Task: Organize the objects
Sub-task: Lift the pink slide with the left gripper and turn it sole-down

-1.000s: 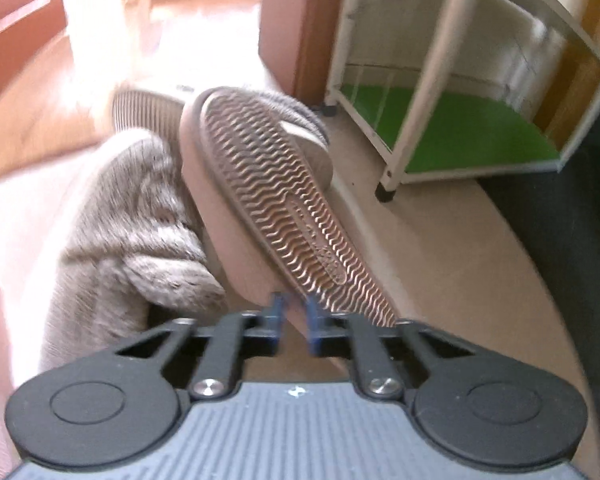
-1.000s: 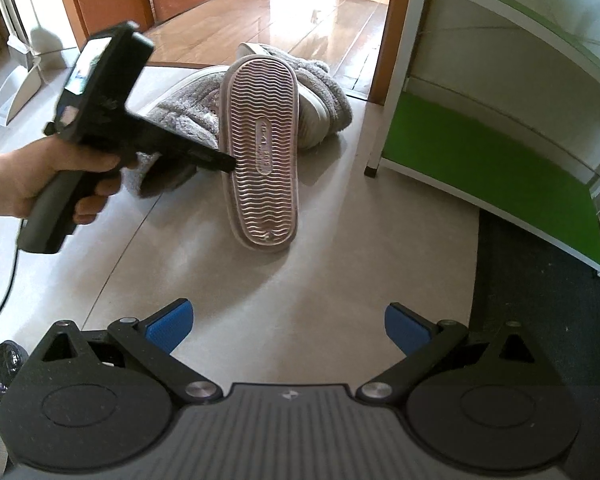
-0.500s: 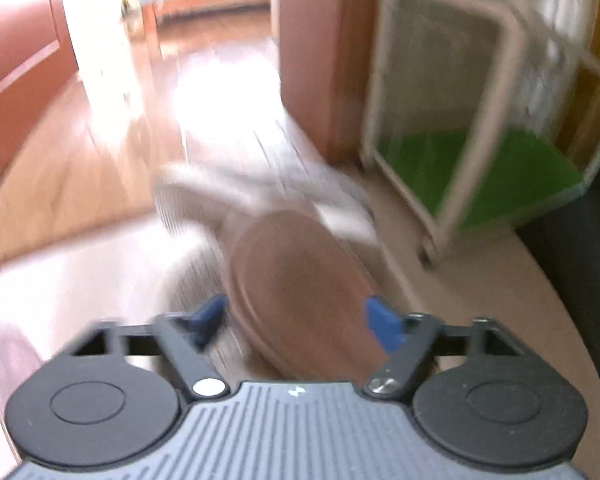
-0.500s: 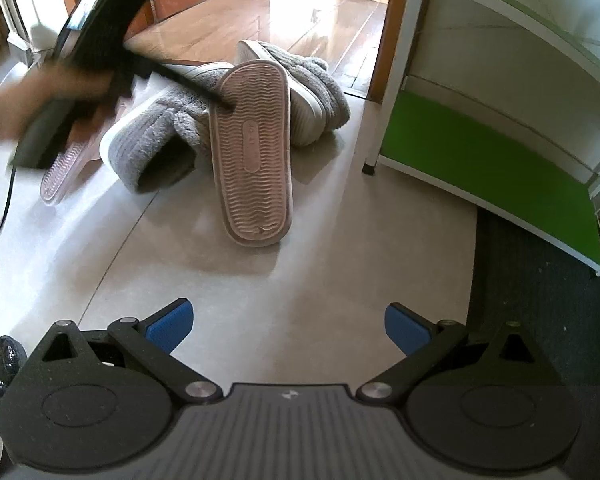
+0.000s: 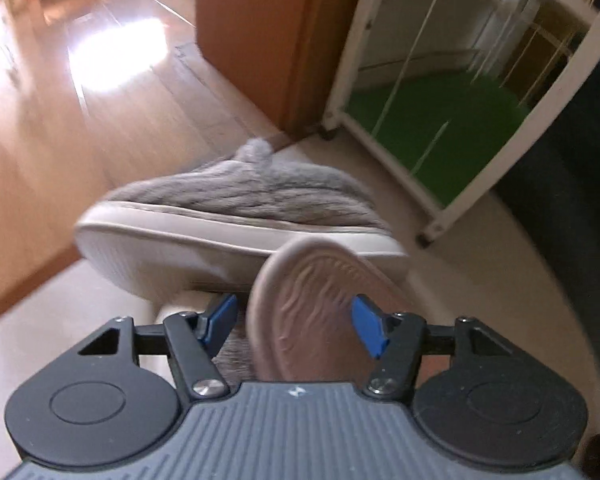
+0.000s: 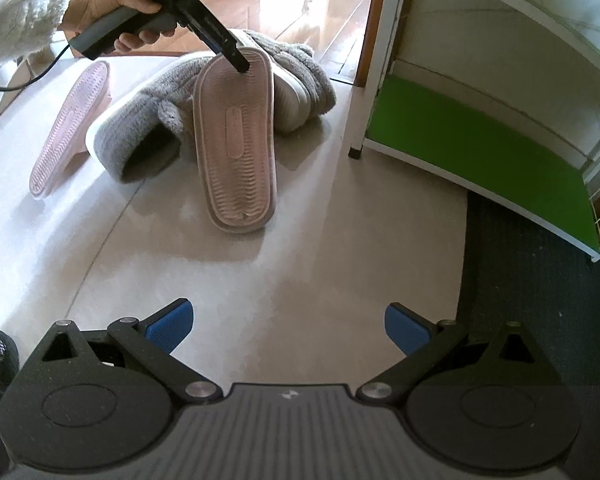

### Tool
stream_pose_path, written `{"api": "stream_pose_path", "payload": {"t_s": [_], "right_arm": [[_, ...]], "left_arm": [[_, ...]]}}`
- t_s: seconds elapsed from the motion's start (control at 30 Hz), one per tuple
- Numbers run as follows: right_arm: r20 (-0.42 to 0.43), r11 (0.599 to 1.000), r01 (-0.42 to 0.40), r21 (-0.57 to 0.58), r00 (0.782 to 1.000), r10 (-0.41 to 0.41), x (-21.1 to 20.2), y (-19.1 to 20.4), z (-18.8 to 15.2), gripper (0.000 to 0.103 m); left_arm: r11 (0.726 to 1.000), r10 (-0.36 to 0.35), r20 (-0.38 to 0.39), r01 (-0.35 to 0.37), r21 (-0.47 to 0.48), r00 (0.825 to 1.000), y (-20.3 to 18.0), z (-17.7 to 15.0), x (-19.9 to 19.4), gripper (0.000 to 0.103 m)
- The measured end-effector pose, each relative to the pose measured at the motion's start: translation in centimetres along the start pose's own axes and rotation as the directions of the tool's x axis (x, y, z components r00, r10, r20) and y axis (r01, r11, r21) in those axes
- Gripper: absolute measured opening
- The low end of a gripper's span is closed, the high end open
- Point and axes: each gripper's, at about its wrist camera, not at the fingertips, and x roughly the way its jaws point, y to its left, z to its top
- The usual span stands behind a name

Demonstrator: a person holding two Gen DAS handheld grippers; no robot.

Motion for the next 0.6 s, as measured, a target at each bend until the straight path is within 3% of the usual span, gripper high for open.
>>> {"api": "stream_pose_path", "payload": {"t_s": [0.07, 0.23, 0.33, 0.47, 0.6], "right_arm": [[-0.012, 1.0, 0.001, -0.001, 1.0, -0.001, 0.2, 0.1, -0.2, 0.103], [-0.036, 1.0, 0.008, 0.004, 0.999, -0.008, 0.5, 0.2, -0.6, 0.103], [-0.032, 1.0, 0.017, 0.013, 0.999, -0.016, 0.6, 0.2, -0.6, 0.103], [-0.017, 0.999, 0.008, 0.043, 1.0, -0.008, 0.4, 0.0, -0.4, 0.103], [0.002, 0.998, 0.012, 0.059, 1.0, -0.012, 0.2, -0.2, -0.2, 0.103]], "left_arm": [[0.999, -0.041, -0.007, 0.041, -0.022, 0.999, 0.4, 0.0, 0.3, 0.06], [0.997, -0.07, 0.023, 0.071, -0.032, 0.997, 0.0, -0.6, -1.6, 0.038], [0.989, -0.112, 0.05, 0.116, -0.088, 0.992, 0.0, -1.1, -3.6, 0.026], [0.984, -0.136, 0.1, 0.147, -0.105, 0.986, -1.8, -2.1, -6.4, 0.023], [0.98, -0.133, 0.086, 0.144, -0.139, 0.987, -3.5, -2.6, -8.8, 0.019]]}}
